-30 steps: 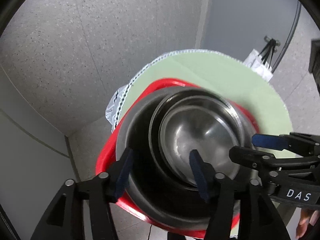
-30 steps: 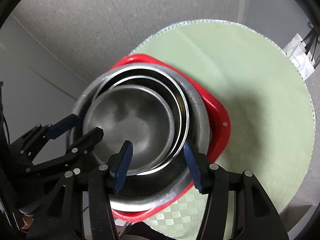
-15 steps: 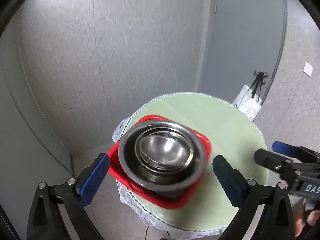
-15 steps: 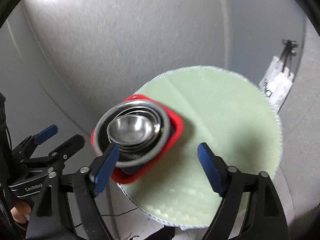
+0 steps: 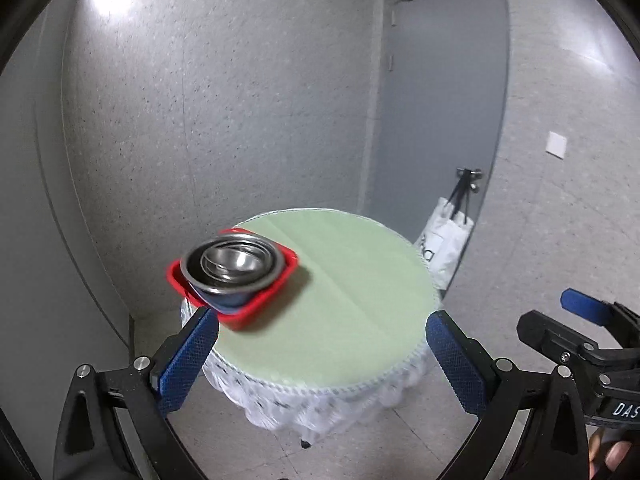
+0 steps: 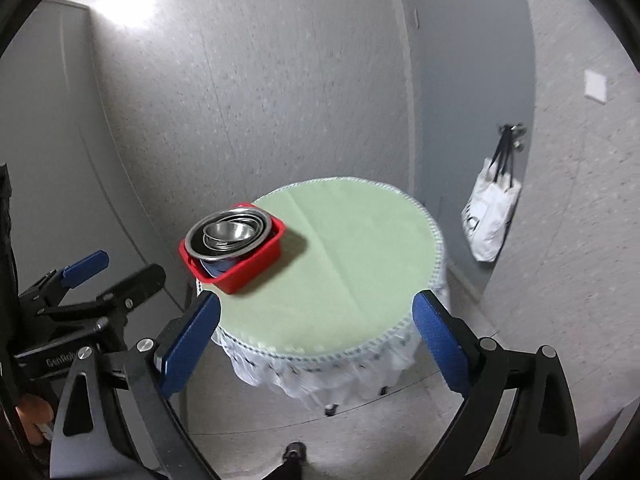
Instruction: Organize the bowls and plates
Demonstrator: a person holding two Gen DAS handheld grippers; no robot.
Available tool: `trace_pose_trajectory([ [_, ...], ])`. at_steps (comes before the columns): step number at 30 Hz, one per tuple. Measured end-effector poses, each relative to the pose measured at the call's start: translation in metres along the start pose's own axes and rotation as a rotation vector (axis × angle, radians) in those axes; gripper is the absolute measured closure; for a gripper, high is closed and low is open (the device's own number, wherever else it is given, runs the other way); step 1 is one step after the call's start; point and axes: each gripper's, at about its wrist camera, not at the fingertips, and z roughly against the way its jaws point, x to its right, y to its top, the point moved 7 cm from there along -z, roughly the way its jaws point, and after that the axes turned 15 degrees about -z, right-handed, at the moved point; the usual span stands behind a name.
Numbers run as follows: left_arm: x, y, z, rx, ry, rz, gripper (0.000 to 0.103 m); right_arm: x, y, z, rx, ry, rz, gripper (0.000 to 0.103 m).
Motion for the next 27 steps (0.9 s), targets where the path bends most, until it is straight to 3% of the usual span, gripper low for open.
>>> trace_pose_trajectory([
  [11, 0.072, -0.03, 0.126, 0.105, 0.031, -0.049, 0.0, 0.034, -0.026, 0.122, 0.129, -0.036, -0.001, 0.0],
  [18, 0.072, -0.051, 0.178, 0.179, 0.03, -0.061, 0.001, 0.025, -0.038, 0.165, 0.174, -0.03, -0.009, 0.0],
  [27, 0.061, -0.083, 0.217, 0.231, 0.023, -0.081, 0.001, 0.004, -0.052, 0.207, 0.237, -0.04, 0.008, 0.0],
])
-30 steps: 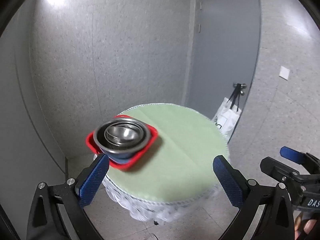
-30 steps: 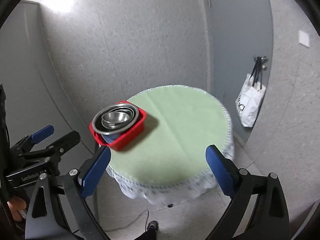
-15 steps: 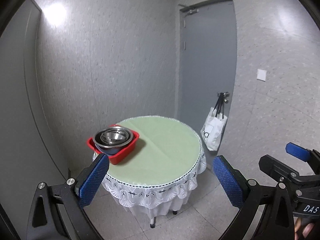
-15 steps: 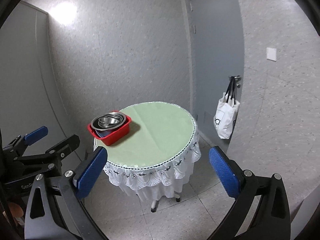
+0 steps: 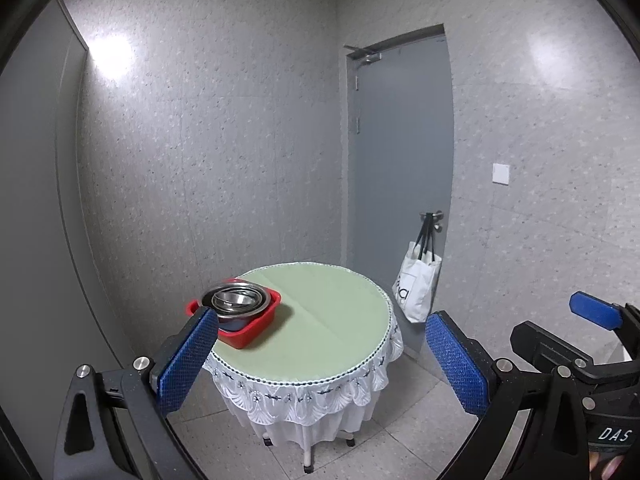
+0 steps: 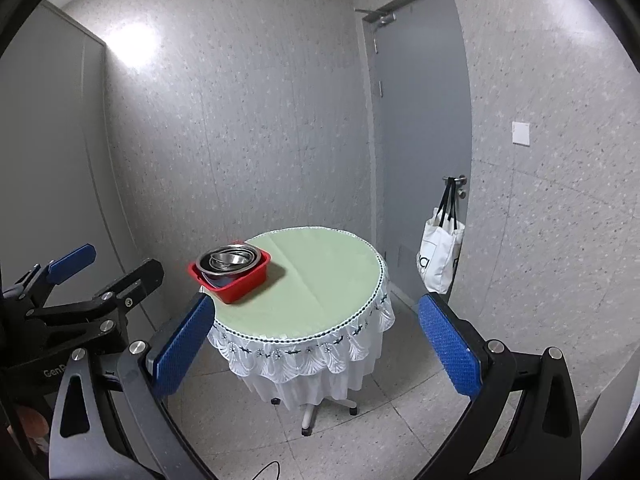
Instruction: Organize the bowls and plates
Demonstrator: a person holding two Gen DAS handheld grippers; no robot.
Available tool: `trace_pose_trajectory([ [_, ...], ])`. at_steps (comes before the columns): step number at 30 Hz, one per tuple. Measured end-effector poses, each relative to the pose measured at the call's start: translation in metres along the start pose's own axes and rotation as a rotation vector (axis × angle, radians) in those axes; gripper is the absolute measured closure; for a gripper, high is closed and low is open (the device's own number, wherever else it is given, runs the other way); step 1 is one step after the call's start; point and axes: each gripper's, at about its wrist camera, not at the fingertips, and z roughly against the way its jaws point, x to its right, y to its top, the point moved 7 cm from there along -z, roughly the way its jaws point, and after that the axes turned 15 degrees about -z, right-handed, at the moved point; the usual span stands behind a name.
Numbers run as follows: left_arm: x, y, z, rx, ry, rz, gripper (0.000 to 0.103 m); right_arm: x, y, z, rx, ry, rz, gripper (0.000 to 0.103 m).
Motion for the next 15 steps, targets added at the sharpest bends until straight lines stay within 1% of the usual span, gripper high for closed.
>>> trace_pose_trajectory([
  [4, -0.003, -0.003, 0.016, 0.019, -0.006, -0.003, 0.001, -0.001, 0.0, 0.014, 0.021, -0.01, 0.005, 0.0],
  [7, -0.005, -0.007, 0.028, 0.045, -0.018, 0.003, 0.0, -0.001, 0.002, 0.025, 0.049, -0.033, 0.021, 0.0],
  [9, -0.006, -0.008, 0.032, 0.049, -0.019, 0.005, 0.0, -0.002, 0.001, 0.031, 0.061, -0.045, 0.026, 0.0],
  [15, -0.005, -0.015, 0.043, 0.061, -0.026, -0.001, 0.0, 0.001, -0.002, 0.04, 0.068, -0.053, 0.018, 0.0],
])
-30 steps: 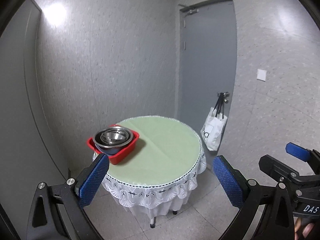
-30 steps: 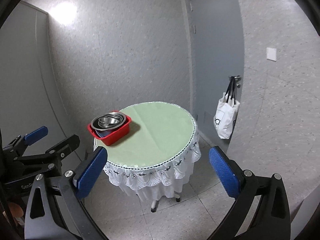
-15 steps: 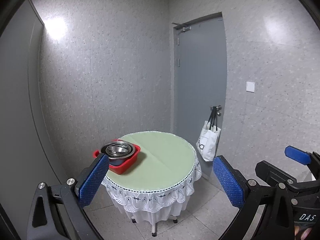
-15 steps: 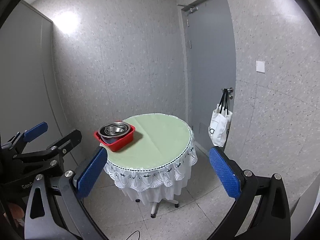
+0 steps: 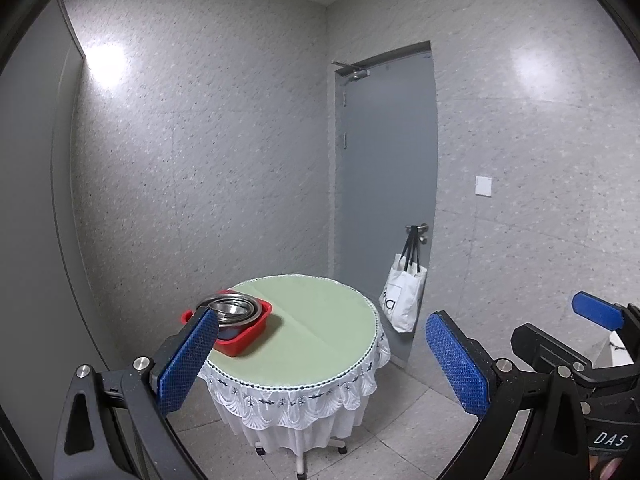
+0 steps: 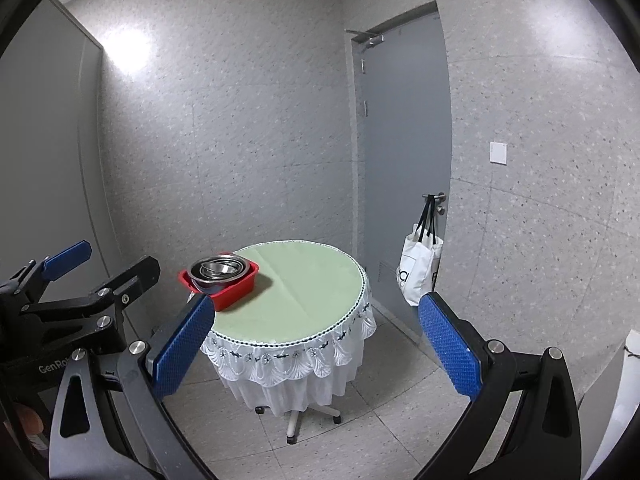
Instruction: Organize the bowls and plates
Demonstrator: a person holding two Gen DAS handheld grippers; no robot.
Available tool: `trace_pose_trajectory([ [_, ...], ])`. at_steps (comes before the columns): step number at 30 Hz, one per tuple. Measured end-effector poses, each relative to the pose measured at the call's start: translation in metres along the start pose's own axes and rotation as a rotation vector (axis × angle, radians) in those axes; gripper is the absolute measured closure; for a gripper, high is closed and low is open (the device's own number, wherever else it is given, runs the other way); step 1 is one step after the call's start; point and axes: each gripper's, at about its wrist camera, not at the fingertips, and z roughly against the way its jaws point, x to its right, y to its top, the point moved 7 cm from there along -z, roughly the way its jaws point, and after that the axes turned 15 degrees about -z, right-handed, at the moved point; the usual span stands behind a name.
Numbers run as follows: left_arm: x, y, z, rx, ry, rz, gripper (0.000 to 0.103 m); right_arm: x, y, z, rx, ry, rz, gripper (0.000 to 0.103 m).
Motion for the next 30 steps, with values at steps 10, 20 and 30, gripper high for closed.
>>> trace_pose_trajectory([
  [10, 0.004, -0.001, 0.008, 0.015, 0.001, -0.009, 0.001, 0.008, -0.001, 0.007, 0.001, -0.005, -0.013, 0.0],
  [20, 0.007, -0.005, 0.011, 0.026, 0.005, -0.015, 0.001, 0.01, -0.002, 0.009, 0.001, 0.0, -0.017, 0.0],
  [30, 0.009, -0.003, 0.01, 0.022, 0.009, -0.018, 0.0, 0.013, -0.002, 0.008, -0.004, 0.004, -0.019, 0.0],
])
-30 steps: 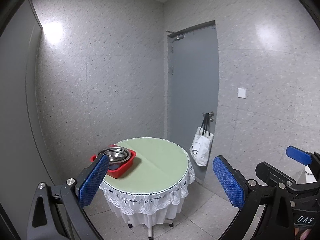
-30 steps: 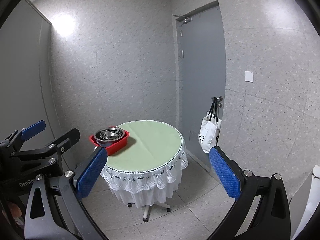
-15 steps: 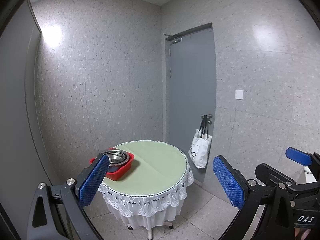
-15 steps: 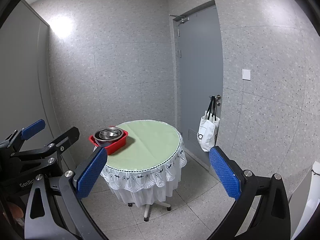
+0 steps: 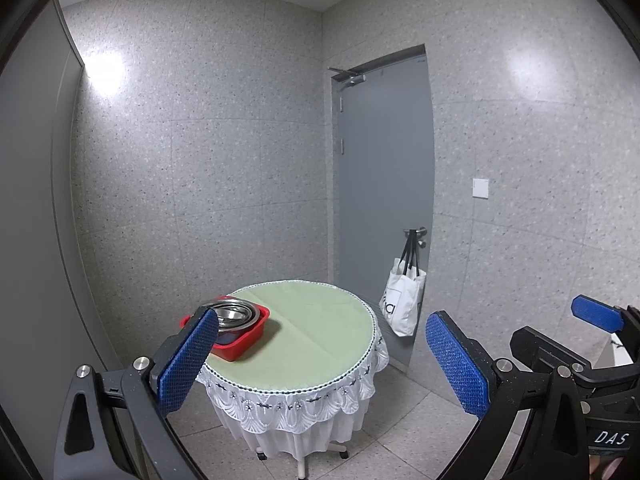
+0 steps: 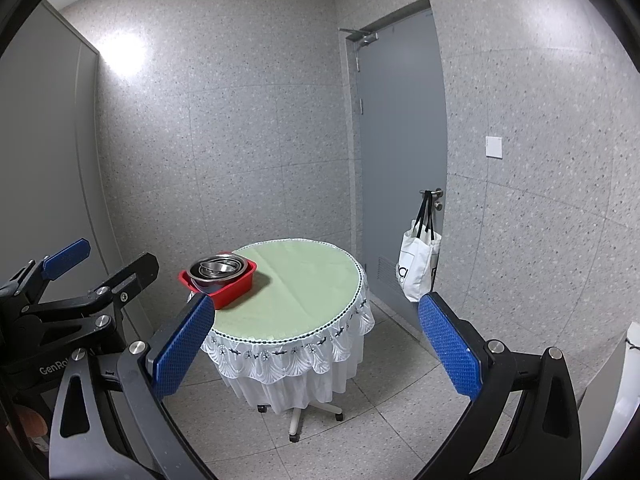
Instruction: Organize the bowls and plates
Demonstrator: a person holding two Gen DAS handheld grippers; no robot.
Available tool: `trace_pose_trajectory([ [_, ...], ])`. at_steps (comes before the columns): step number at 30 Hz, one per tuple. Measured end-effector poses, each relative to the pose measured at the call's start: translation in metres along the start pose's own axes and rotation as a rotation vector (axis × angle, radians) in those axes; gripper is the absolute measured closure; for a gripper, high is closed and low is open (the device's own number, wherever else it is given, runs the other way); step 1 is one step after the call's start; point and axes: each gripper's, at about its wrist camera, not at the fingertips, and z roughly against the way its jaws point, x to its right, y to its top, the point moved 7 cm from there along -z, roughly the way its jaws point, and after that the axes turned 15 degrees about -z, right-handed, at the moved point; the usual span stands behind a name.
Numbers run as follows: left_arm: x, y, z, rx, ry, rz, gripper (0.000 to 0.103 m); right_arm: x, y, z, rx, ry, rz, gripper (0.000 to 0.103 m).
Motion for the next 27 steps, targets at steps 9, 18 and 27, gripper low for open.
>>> trace_pose_trajectory([
  [9, 0.0, 0.001, -0.001, -0.002, 0.004, 0.001, 0.0, 0.003, 0.001, -0.002, -0.004, 0.004, 0.001, 0.0],
  [18, 0.005, 0.001, -0.007, -0.019, 0.007, 0.003, 0.001, 0.006, 0.002, -0.008, -0.019, 0.011, 0.006, 0.0],
  [27, 0.01, 0.004, -0.012, -0.041, 0.012, 0.011, 0.001, 0.005, -0.001, -0.014, -0.04, 0.018, 0.01, 0.0],
])
